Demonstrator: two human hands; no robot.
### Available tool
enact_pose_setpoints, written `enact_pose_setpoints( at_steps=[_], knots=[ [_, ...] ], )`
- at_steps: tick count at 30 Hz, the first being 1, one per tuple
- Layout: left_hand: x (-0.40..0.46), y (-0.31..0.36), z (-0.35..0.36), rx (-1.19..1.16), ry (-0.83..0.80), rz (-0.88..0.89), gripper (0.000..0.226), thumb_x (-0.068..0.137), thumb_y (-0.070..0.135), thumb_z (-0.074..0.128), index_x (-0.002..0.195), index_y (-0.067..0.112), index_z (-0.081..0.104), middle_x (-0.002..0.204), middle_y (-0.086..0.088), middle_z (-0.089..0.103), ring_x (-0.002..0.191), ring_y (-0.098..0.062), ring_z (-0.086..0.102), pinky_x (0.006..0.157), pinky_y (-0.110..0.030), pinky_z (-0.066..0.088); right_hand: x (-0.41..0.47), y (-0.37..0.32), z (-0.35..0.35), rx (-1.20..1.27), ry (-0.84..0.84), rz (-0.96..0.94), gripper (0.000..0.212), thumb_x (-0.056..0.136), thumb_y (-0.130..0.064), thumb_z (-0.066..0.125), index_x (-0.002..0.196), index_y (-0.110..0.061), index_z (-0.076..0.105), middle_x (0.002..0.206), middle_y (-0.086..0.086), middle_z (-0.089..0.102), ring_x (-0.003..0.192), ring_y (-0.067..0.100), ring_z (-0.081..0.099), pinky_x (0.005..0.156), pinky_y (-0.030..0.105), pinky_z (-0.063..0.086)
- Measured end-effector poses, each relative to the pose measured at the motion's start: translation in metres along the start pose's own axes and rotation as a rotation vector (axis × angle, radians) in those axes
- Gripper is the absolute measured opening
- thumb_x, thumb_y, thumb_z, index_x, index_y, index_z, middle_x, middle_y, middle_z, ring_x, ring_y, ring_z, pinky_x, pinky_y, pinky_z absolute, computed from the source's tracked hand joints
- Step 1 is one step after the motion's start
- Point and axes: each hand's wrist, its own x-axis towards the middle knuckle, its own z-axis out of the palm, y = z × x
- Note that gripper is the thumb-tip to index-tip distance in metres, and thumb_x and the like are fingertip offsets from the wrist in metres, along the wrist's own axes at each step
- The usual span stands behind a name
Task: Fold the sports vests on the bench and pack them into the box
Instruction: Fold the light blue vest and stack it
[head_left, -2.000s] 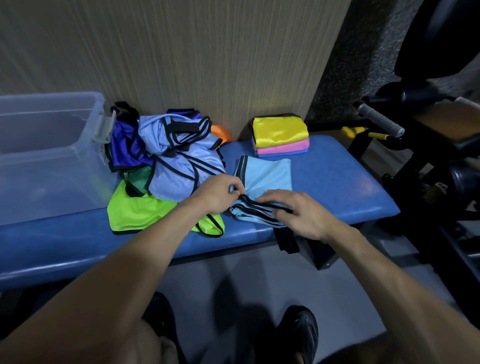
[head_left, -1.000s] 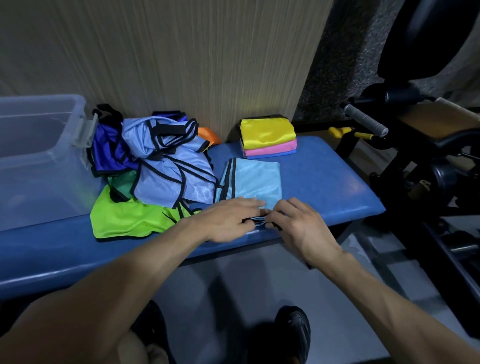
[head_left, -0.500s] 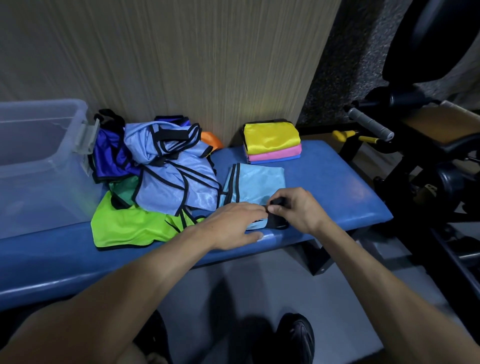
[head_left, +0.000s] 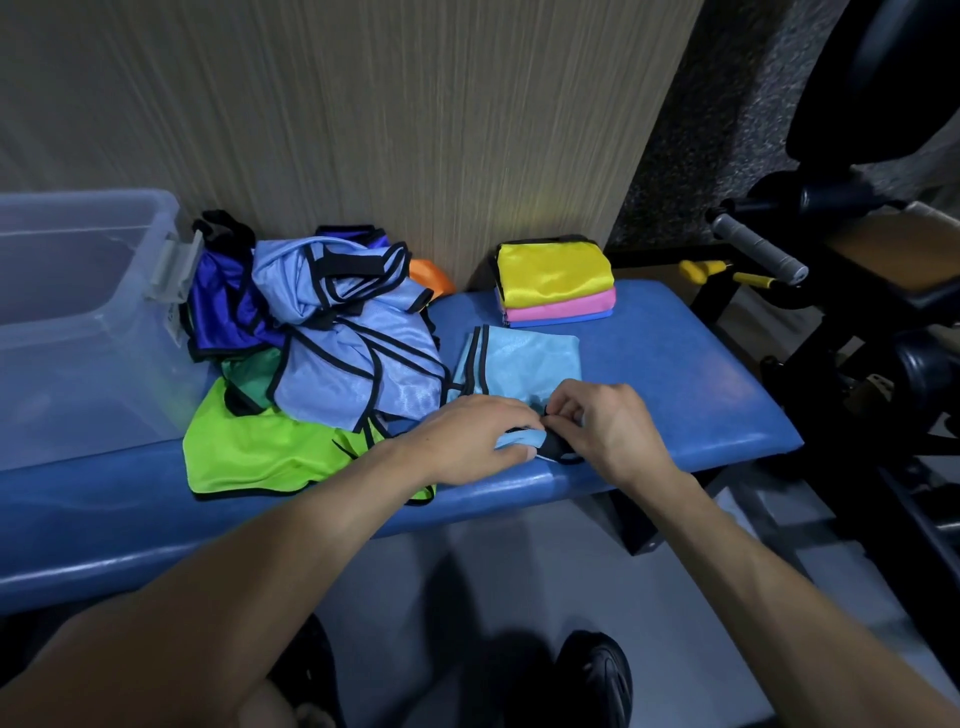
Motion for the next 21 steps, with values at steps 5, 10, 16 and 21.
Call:
enact_pose_setpoints(
  at_steps=[5,10,16,21],
  knots=[
    [-0.013,-0.017,-0.020,0.008,-0.043,0.046,0.051,0.089,0.039,0.074,0.137,0.028,0.058,0.129,0.010,0.059,0.119,-0.008,0.051,0.102,-0.026,0.040,-0.006,0.008,-0.001,-0.132,0.042,-0.152,0.028,0.100,-0.040,0.053,0.086,-0.021,0.068,0.065,-0.001,0.066,0.063,0.026,0.058,0.069,0.040,0.048],
    [-0.033,-0.041,-0.029,-0.012,0.015,-0.021,0.059,0.086,0.030,0.077,0.141,0.031,0.054,0.131,0.014,0.059,0.117,-0.001,0.051,0.096,-0.008,0.034,-0.021,0.021,-0.009,-0.226,-0.102,-0.310,0.051,0.086,-0.064,0.055,0.118,-0.025,0.063,0.103,-0.010,0.069,0.104,0.014,0.059,0.093,0.037,0.041],
    [-0.030,-0.047,-0.020,-0.218,0.136,-0.150,0.026,0.096,0.032,0.067,0.122,0.028,0.065,0.105,0.007,0.072,0.096,-0.016,0.067,0.086,-0.042,0.054,-0.027,0.023,-0.001,-0.176,-0.023,-0.336,0.053,0.082,-0.049,0.060,0.126,-0.019,0.060,0.105,-0.010,0.067,0.106,0.016,0.057,0.096,0.029,0.034],
    [-0.018,-0.056,-0.016,-0.455,0.185,-0.283,0.019,0.095,0.038,0.069,0.113,0.032,0.067,0.117,0.002,0.072,0.120,-0.015,0.063,0.103,-0.051,0.050,-0.028,0.018,0.007,-0.121,0.022,-0.261,0.046,0.074,-0.029,0.066,0.119,-0.020,0.061,0.099,-0.011,0.062,0.099,0.016,0.053,0.091,0.028,0.033]
  ],
)
